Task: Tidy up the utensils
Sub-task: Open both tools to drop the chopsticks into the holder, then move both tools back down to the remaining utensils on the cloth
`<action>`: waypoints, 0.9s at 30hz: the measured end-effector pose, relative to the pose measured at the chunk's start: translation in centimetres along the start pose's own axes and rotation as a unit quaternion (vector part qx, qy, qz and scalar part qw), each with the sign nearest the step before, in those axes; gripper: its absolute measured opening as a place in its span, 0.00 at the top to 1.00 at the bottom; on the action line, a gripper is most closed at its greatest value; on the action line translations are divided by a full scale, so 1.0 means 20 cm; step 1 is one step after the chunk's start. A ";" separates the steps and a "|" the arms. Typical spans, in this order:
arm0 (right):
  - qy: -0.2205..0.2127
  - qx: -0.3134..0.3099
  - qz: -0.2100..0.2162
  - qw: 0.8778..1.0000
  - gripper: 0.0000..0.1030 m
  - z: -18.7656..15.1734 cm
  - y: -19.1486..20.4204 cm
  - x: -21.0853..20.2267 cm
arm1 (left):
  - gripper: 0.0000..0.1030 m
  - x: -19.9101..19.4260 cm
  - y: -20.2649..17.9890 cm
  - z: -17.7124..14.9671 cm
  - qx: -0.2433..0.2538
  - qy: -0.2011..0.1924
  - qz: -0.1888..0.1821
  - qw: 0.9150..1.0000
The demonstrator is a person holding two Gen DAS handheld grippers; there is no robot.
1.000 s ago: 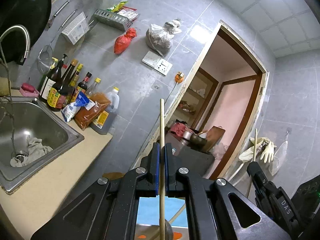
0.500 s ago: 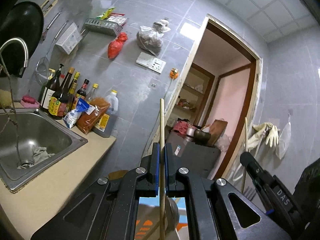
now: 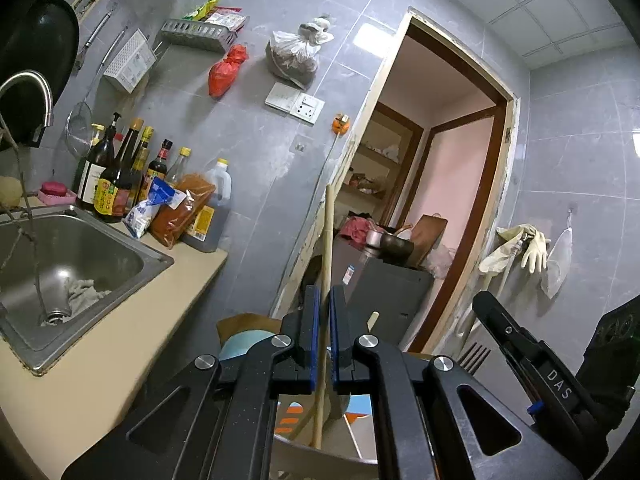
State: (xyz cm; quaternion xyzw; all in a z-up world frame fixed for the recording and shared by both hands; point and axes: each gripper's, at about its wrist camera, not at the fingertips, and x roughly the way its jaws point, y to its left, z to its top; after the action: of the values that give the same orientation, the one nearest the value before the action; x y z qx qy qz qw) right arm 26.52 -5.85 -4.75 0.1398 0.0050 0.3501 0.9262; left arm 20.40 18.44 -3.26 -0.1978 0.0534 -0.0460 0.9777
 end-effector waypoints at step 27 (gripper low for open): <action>0.072 0.001 -0.086 0.994 0.20 0.54 -0.38 -0.39 | 0.03 0.00 -0.70 0.15 0.071 0.049 0.032 0.996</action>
State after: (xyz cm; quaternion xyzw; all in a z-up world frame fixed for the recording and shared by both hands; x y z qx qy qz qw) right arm 26.69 -19.03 2.91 0.1145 0.0842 0.2779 0.9501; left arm 19.83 6.77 4.91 -0.1233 0.1046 -0.0283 0.9864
